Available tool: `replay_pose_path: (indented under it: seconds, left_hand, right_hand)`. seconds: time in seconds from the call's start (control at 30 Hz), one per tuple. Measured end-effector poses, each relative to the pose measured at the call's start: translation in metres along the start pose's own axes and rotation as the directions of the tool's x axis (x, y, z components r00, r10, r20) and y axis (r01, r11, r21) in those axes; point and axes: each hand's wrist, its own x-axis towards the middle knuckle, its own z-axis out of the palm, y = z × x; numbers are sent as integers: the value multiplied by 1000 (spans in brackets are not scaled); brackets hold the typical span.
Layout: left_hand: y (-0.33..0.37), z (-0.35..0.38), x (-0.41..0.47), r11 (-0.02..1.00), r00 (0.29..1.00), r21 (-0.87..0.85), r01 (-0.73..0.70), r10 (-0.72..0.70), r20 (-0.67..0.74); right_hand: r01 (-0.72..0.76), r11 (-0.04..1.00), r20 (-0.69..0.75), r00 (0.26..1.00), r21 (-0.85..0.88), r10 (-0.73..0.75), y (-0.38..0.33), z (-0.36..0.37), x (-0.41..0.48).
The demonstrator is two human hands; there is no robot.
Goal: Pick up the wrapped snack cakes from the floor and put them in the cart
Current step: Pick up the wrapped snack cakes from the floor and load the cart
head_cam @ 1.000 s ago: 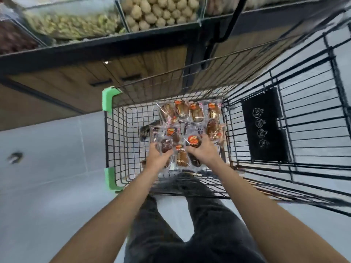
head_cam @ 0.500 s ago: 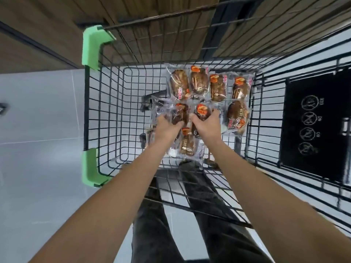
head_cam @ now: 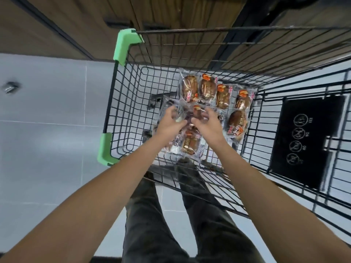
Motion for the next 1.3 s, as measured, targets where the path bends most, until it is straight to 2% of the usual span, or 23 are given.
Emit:
replay_pose_path:
  seconds: [0.2,0.33,0.43,0.6,0.77,1.0,1.3]
  left_hand:
    - [13,-54,-69,987,989,-99,-127,118,-94]
    - [6,-102,-121,961,951,-178,-211,160,-263]
    - [0,-140,-158,945,917,-228,-232,134,-377]
    - [-47,-221,-237,869,786,-378,-319,19,-618]
    - [-120,-295,-311,811,655,-451,-373,-114,-747]
    - [-228,-394,-394,757,506,-488,-434,-243,-827]
    - [-342,-475,-492,695,343,-504,-513,-372,-862]
  right_hand:
    - [151,988,117,982,-43,-145,-63,17,-55]
    - [276,957,205,945,-90,-253,-103,44,-91]
    - [326,940,311,908,-101,-281,-129,73,-114]
    - [485,859,558,764,-165,-324,-172,158,-168]
    - [660,727,747,577,-188,-330,-208,262,-240]
    - [776,616,863,396,-132,-315,-228,414,-346]
    - [871,486,939,227,-75,-260,-210,560,-457]
